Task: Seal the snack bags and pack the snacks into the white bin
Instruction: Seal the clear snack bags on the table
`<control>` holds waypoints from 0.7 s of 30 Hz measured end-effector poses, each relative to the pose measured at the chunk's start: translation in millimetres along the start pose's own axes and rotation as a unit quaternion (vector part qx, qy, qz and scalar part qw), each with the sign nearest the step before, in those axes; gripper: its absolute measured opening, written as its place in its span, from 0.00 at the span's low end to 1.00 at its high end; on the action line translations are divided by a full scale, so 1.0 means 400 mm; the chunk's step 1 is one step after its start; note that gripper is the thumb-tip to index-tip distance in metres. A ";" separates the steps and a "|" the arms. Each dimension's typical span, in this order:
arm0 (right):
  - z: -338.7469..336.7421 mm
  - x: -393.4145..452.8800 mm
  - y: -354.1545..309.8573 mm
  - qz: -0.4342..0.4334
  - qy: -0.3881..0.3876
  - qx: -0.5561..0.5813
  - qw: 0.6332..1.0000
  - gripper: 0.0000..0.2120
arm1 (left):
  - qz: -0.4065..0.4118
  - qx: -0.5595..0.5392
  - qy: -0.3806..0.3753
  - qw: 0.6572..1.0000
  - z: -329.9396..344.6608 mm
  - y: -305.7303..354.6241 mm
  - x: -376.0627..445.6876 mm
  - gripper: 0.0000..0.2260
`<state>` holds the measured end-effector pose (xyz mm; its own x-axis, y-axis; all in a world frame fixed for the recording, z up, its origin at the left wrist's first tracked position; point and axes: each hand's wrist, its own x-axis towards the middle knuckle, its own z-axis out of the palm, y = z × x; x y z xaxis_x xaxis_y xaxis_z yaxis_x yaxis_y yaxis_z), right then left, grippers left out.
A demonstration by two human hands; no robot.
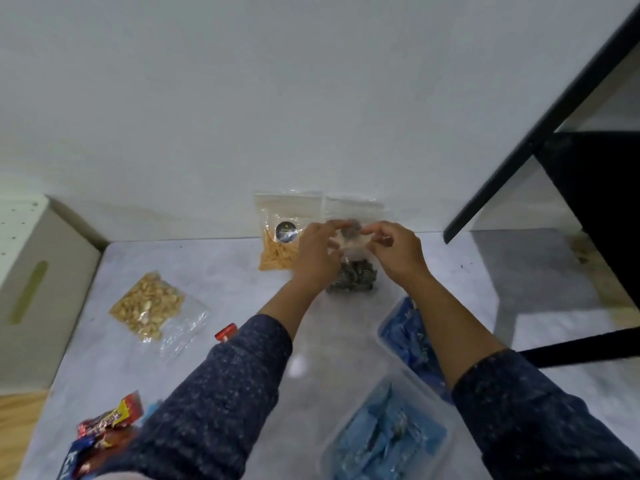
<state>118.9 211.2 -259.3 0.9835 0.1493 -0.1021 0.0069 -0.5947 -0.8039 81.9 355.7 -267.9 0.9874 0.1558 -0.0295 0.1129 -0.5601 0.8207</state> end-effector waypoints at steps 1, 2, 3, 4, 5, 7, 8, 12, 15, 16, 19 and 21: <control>0.000 0.011 0.005 0.001 -0.006 -0.005 1.000 0.13 | -0.002 0.000 0.002 1.000 0.005 0.000 0.008 0.21; 0.000 0.021 0.007 0.001 -0.010 -0.013 1.000 0.13 | -0.005 0.000 0.003 1.000 0.008 -0.001 0.016 0.21; -0.001 0.030 0.009 0.000 -0.010 -0.024 1.000 0.14 | -0.008 0.003 0.002 1.000 0.009 -0.001 0.023 0.21; -0.001 0.037 0.010 -0.001 -0.010 -0.034 0.999 0.15 | -0.013 0.009 -0.002 1.000 0.008 -0.001 0.028 0.21; -0.002 0.041 0.010 -0.003 -0.008 -0.040 0.999 0.15 | -0.017 0.014 -0.007 1.000 0.005 0.000 0.032 0.20; -0.005 0.041 0.006 -0.008 -0.003 -0.043 0.999 0.16 | -0.023 0.017 -0.017 0.999 -0.004 0.002 0.037 0.20; -0.006 0.037 0.004 -0.009 0.002 -0.044 0.999 0.17 | -0.026 0.016 -0.023 0.999 -0.010 0.002 0.036 0.20; -0.006 -0.004 -0.009 0.023 0.018 -0.061 0.998 0.21 | -0.015 0.021 -0.042 0.999 -0.044 -0.005 0.015 0.19; 0.003 -0.046 -0.031 0.041 0.052 -0.085 0.994 0.25 | -0.007 0.024 -0.051 0.998 -0.075 -0.015 -0.010 0.19; 0.008 -0.062 -0.043 0.046 0.063 -0.091 0.993 0.26 | -0.005 0.028 -0.054 0.998 -0.089 -0.018 -0.021 0.19; 0.038 -0.112 -0.096 0.054 0.079 -0.096 0.991 0.26 | 0.010 0.042 -0.070 0.997 -0.144 -0.036 -0.059 0.20; 0.077 -0.147 -0.132 0.035 0.073 -0.116 0.990 0.24 | 0.015 0.063 -0.079 0.995 -0.196 -0.055 -0.089 0.20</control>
<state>55.3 258.3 -229.1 0.9985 -0.0049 -0.0536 -0.0381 -0.7674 -0.6400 35.4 426.3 -240.1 0.9946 0.0128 -0.1029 0.0855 -0.6624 0.7443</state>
